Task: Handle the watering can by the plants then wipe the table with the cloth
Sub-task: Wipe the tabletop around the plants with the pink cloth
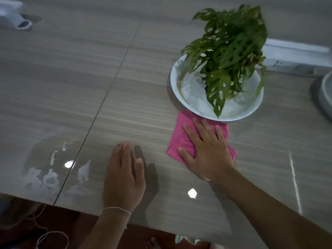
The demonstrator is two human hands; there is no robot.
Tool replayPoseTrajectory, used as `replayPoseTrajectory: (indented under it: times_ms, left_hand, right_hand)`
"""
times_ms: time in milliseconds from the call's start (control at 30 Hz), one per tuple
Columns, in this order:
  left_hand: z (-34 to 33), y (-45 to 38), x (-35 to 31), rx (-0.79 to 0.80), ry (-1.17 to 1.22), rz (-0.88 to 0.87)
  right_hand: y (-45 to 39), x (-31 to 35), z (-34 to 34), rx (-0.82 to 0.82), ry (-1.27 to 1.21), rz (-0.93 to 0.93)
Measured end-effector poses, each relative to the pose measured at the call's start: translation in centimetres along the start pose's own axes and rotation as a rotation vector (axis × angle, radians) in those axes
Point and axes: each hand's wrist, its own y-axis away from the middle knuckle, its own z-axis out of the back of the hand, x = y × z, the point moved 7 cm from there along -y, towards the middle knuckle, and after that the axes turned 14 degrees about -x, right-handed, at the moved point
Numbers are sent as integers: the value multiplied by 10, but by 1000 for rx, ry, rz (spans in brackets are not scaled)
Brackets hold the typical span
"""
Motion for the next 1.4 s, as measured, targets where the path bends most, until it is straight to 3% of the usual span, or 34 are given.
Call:
replayPoseTrajectory:
  times_ms: [133,367,533,667,967,1033,1100,1167,1300,1400]
  left_hand:
    - [-7,8,-18,81,-102,-193]
    - [-9,10,-22,84,-167,-178]
    - [-11,10,-23,84,-178,-176]
    - [-14,11,-19,77,-206,-216]
    - [-5,8,-14,-23,-85,-157]
    - [10,1,0,-161,91,35]
    - [29,-1,26,-326,303,345]
    - [40,-5,47,-372,423,526]
    - [58,-25,81,-347,462,615]
    - [78,-42,98,-329,446,568]
  right_hand:
    - [31,-83,23,-25,8,-134]
    - [52,-249,56,-109,100,-455]
    - [43,-278,58,-88,117,-511]
    - [62,-218,50,-64,84,-456]
    - [92,28,5,-69,17,3]
    - [81,66,-2,-64,4,68]
    - [70,101,-9,-49,-15,134]
    - [58,133,-13,-41,-46,180]
    - [38,203,-27,9,-102,236]
    - [15,257,-39,46,-85,290]
